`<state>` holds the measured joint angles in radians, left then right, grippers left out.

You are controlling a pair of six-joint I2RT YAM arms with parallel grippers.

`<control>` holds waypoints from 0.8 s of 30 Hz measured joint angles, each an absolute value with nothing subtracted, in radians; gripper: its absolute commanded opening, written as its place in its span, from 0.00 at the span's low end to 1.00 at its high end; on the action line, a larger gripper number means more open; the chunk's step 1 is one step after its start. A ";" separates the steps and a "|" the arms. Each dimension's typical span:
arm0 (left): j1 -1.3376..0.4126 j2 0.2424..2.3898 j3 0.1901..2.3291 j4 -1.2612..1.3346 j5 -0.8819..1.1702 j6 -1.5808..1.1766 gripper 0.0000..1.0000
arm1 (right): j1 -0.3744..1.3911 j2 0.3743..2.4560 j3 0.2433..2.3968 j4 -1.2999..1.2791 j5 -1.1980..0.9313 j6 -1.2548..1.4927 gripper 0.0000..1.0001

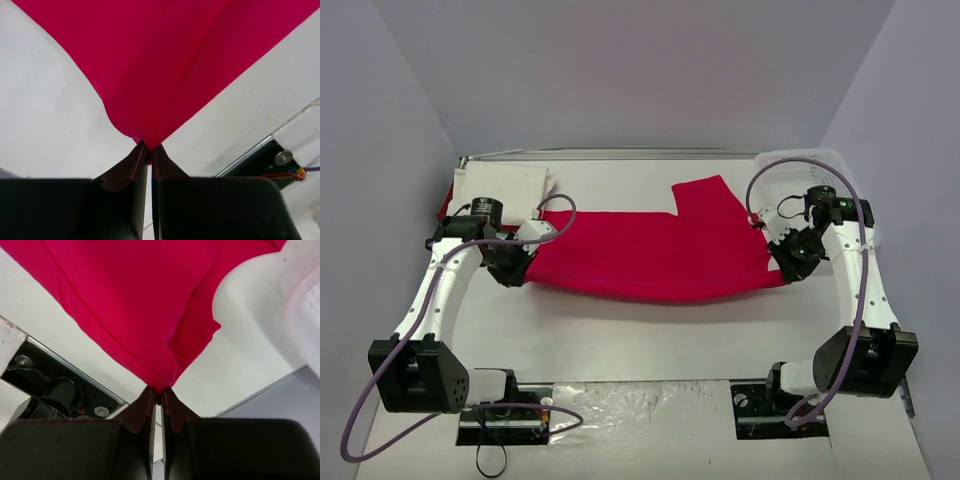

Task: Fold and stack the t-shirts
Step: Fold the flattened tshirt in 1/3 of the way

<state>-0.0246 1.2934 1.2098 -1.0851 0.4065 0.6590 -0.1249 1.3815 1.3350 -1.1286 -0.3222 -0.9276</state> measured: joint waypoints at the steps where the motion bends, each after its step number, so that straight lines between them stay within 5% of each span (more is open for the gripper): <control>1: -0.025 1.292 1.191 -1.093 0.408 0.669 0.02 | -0.125 1.367 1.310 -1.129 -0.322 -0.931 0.00; 12: -0.025 1.269 1.061 -1.148 0.432 0.774 0.06 | -0.126 1.271 1.121 -1.130 -0.289 -0.963 0.00; 14: -0.025 1.256 1.044 -1.160 0.436 0.797 0.25 | -0.126 1.245 1.100 -1.130 -0.277 -0.971 0.33; 16: -0.025 1.247 1.035 -1.182 0.442 0.829 0.34 | -0.126 1.233 1.080 -1.131 -0.258 -0.974 0.44; 19: -0.025 1.240 1.034 -1.225 0.456 0.868 0.40 | -0.126 1.230 1.066 -1.133 -0.236 -0.981 0.60; 24: -0.025 1.235 1.034 -1.267 0.467 0.913 0.42 | -0.126 1.224 1.067 -1.133 -0.223 -0.994 0.63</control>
<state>-0.0246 1.2350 1.0336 -1.2675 0.4671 0.9134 -0.1257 1.2236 1.0668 -1.1332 -0.2230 -0.9943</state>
